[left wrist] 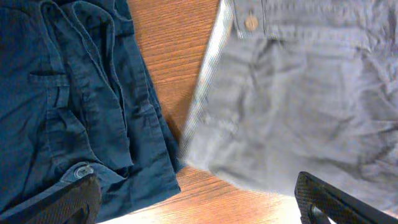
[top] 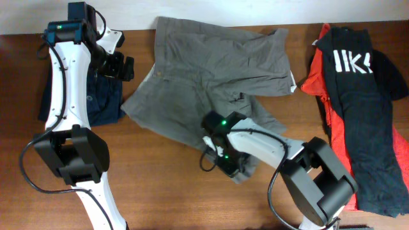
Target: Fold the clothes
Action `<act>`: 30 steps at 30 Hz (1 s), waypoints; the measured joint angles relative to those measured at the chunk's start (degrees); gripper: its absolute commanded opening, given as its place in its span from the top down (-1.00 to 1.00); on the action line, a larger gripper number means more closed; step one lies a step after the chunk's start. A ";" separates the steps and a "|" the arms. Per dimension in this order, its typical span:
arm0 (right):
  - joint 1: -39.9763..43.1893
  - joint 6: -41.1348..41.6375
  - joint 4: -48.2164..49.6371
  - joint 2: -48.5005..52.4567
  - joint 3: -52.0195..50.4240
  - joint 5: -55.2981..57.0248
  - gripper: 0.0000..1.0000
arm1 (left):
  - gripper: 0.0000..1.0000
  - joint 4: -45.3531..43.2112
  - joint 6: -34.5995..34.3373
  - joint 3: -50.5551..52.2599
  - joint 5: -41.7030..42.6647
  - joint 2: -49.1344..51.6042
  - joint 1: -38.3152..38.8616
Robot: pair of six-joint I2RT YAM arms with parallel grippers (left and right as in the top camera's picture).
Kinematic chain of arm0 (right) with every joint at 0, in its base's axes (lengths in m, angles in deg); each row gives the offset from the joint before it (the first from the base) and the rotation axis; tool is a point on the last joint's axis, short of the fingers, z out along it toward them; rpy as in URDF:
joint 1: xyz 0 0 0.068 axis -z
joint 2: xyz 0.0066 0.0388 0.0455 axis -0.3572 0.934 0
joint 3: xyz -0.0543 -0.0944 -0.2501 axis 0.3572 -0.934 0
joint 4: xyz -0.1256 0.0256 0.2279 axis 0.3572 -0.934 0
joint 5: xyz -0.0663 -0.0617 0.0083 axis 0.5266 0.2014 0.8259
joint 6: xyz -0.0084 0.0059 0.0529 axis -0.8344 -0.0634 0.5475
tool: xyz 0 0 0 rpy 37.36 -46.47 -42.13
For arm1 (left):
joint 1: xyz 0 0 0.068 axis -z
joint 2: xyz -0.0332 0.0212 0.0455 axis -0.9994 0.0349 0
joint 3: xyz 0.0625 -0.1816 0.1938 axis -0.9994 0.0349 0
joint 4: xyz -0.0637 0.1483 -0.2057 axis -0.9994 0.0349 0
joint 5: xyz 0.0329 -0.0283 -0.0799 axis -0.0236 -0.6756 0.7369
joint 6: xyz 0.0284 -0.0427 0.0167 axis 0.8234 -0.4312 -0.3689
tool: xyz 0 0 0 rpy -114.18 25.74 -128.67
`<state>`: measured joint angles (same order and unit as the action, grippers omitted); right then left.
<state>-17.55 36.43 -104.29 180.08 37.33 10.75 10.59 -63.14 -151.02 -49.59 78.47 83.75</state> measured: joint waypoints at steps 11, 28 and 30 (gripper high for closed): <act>20.26 7.87 -4.70 -0.04 0.00 -1.55 0.92 | -0.98 3.91 0.00 0.00 0.02 0.00 0.00; 31.95 6.01 -13.33 -16.72 8.87 -10.58 -0.97 | -0.79 14.80 -0.02 0.00 0.22 0.00 0.00; 31.95 6.01 -14.32 -20.09 10.27 -10.64 -0.97 | -0.79 16.33 -0.02 0.00 0.33 0.00 0.00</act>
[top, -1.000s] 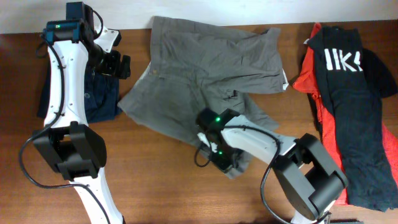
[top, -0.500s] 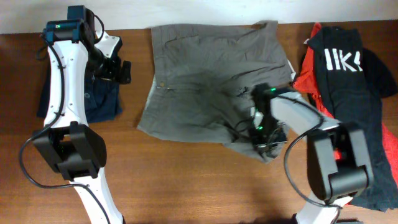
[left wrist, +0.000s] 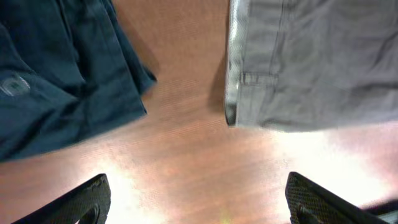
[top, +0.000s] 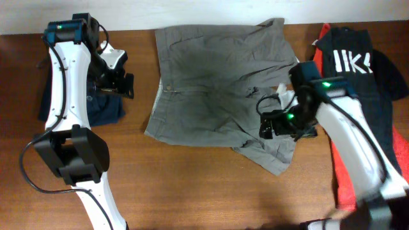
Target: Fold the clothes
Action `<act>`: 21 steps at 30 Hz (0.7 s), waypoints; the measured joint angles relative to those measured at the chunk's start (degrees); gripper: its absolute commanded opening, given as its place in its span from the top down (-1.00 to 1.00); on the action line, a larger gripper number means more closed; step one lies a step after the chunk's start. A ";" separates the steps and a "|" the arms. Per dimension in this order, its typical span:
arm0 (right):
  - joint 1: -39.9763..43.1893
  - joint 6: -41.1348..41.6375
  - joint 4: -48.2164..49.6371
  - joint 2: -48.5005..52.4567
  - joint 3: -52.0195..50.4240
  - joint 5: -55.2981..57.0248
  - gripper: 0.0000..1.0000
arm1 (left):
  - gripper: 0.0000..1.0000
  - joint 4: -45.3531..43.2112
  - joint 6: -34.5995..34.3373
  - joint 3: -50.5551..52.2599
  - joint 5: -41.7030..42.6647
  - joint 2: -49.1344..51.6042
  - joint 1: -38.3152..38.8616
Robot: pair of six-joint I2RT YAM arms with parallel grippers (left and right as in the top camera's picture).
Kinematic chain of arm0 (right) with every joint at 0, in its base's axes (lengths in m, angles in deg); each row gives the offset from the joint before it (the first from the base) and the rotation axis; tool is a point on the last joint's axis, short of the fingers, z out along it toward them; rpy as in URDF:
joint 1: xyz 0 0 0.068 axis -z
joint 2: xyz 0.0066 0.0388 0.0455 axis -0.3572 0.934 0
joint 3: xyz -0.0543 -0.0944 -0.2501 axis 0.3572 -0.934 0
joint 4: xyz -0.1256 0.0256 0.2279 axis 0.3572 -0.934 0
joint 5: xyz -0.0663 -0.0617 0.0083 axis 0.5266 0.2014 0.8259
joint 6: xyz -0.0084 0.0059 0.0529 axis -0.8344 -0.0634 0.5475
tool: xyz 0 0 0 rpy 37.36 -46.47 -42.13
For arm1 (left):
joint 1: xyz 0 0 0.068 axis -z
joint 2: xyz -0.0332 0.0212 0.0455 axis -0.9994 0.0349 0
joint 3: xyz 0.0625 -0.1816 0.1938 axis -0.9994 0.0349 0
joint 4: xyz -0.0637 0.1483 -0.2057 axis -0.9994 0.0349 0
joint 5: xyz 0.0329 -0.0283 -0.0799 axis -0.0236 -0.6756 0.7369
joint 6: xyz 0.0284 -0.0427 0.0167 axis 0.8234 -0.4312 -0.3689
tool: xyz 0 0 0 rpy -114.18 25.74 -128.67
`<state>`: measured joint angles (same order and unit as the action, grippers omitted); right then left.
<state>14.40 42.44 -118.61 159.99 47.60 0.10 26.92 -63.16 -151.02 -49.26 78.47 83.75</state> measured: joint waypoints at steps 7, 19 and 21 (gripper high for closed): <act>0.00 0.02 -4.76 -5.16 0.68 -0.37 -0.85 | -0.80 0.61 -2.73 0.44 0.98 -1.49 0.00; 0.00 7.39 -11.63 -17.75 0.87 1.88 -0.76 | -0.82 0.37 -11.50 5.22 1.36 -28.04 1.29; 0.00 10.25 -11.72 -18.43 0.87 4.02 -0.71 | -0.82 -2.23 -12.92 10.08 1.36 -29.09 1.97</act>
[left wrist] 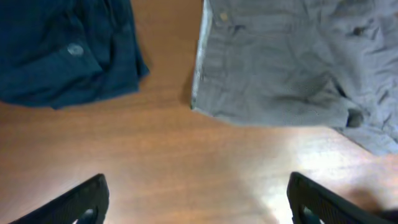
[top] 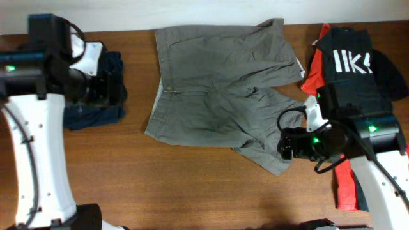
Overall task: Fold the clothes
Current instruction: 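Grasp the bottom hem of the shorts with both grippers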
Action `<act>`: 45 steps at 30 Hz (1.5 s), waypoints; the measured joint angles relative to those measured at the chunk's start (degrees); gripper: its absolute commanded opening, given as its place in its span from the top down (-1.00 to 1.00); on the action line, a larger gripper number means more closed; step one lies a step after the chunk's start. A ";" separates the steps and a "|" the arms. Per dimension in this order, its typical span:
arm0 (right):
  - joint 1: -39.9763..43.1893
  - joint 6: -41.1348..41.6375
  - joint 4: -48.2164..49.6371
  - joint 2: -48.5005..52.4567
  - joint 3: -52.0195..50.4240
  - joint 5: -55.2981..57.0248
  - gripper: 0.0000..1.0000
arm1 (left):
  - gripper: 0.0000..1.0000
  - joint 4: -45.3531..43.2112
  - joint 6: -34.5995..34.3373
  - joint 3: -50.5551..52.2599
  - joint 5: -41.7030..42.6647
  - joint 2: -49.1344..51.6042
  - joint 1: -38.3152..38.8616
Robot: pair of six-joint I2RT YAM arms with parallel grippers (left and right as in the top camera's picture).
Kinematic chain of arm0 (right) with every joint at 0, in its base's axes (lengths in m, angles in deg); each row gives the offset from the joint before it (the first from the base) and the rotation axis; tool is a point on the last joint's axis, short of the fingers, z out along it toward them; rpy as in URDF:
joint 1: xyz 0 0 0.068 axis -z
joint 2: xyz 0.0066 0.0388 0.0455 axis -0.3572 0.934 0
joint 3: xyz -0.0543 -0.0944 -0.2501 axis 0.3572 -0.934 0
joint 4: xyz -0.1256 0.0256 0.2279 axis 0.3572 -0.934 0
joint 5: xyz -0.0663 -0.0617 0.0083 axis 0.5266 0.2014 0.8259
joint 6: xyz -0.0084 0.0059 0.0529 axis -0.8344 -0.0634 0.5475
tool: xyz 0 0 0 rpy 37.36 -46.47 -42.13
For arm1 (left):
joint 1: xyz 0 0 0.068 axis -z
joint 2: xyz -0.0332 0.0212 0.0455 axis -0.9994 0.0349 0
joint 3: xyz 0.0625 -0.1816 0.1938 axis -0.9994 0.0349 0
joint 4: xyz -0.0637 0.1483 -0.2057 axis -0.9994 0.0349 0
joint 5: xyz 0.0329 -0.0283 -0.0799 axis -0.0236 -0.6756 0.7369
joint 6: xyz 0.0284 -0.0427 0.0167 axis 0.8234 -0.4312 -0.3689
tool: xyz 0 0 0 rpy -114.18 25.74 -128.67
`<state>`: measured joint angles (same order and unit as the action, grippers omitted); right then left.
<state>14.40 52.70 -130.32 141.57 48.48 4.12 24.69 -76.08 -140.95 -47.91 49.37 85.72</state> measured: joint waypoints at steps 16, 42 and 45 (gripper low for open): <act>0.00 10.21 24.59 1.01 -27.04 4.52 -0.62 | -0.82 -45.86 -8.37 49.07 -2.34 3.43 1.09; 0.00 29.44 35.06 1.31 -36.13 5.95 -0.12 | 0.11 -51.36 -27.89 57.40 -9.03 3.39 12.02; 0.00 34.91 35.39 1.31 -36.15 8.17 -0.12 | 0.16 -51.06 -34.69 57.42 -12.17 3.39 12.02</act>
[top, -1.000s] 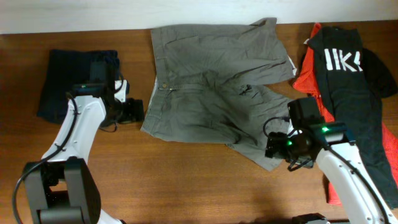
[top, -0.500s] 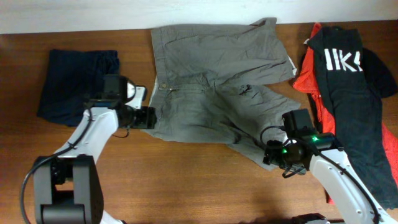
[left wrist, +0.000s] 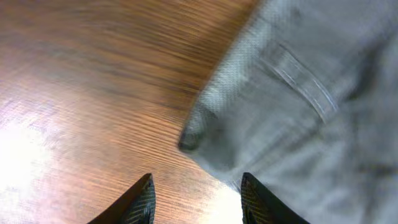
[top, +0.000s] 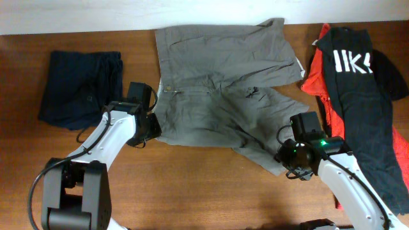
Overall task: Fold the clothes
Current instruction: 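Grasp the bottom hem of the shorts with both grippers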
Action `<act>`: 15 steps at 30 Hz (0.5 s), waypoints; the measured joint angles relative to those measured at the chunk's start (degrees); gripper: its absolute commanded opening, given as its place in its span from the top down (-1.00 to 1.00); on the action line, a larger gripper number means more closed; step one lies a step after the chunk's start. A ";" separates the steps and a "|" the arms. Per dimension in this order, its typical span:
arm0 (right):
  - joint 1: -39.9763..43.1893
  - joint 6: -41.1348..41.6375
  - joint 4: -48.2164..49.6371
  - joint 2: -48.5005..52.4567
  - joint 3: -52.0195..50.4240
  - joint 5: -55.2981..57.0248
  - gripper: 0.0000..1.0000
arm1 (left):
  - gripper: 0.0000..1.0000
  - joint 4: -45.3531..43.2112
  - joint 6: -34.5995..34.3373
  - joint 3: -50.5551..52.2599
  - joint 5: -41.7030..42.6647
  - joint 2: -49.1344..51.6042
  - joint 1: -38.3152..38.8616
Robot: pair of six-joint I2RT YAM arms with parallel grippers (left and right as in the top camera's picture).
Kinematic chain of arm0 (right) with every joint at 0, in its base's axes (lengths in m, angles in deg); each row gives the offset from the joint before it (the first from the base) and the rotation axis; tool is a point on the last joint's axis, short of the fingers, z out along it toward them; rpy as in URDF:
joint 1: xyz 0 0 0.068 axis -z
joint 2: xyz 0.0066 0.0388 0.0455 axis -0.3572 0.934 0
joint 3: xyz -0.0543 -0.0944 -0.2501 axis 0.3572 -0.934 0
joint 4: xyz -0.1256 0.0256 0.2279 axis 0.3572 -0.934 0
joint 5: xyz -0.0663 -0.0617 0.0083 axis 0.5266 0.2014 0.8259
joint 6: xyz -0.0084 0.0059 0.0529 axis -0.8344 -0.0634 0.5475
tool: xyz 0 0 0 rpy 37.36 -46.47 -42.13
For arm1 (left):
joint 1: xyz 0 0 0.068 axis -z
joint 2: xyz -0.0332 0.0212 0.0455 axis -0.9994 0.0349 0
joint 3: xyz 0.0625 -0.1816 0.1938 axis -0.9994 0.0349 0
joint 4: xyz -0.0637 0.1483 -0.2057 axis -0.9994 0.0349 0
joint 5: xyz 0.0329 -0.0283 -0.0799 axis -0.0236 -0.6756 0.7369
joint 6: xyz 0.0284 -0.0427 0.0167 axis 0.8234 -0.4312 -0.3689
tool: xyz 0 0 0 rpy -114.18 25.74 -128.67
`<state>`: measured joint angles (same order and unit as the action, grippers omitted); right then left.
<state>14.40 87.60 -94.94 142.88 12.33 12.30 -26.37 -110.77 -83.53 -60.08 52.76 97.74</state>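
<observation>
The grey shorts [top: 217,96] lie spread flat in the middle of the table, waistband to the left and legs to the right. My left gripper [top: 151,131] is low at the waistband's near-left corner. In the left wrist view it [left wrist: 198,202] is open, and that corner [left wrist: 194,138] lies just ahead of the fingertips [left wrist: 142,198], with bare wood between them. My right gripper [top: 285,156] sits at the near leg's hem [top: 271,163]. Its jaws are hidden from above.
A folded navy garment [top: 80,96] lies at the left of the table. A pile of red and black clothes [top: 358,96] fills the right side. Bare brown table [top: 192,191] runs along the front.
My left gripper was high over the navy garment and is now down at the shorts' near-left waistband corner. The right gripper sits slightly lower and further left at the leg hem. The shorts look unchanged.
The shorts were crumpled, with my right gripper on their near leg and my left by the navy garment. Then they lay flatter, my right gripper at the right leg. Then both arms stood further out and the shorts were flat. Now each gripper is at a near corner.
</observation>
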 measured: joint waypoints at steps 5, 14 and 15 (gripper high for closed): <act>0.00 12.87 0.24 0.00 0.00 2.19 -0.27 | 0.22 -0.07 -18.25 0.00 -2.27 0.00 0.00; -3.02 26.75 6.86 9.46 0.00 1.86 -0.57 | 0.22 -0.96 -41.51 0.00 -3.10 0.00 0.00; -4.11 27.21 8.11 11.23 0.00 1.38 -0.57 | 0.23 -1.49 -42.23 0.00 -3.10 0.00 0.00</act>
<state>10.30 114.81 -86.83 154.12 12.33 13.67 -27.85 -152.99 -83.53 -63.18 52.76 97.74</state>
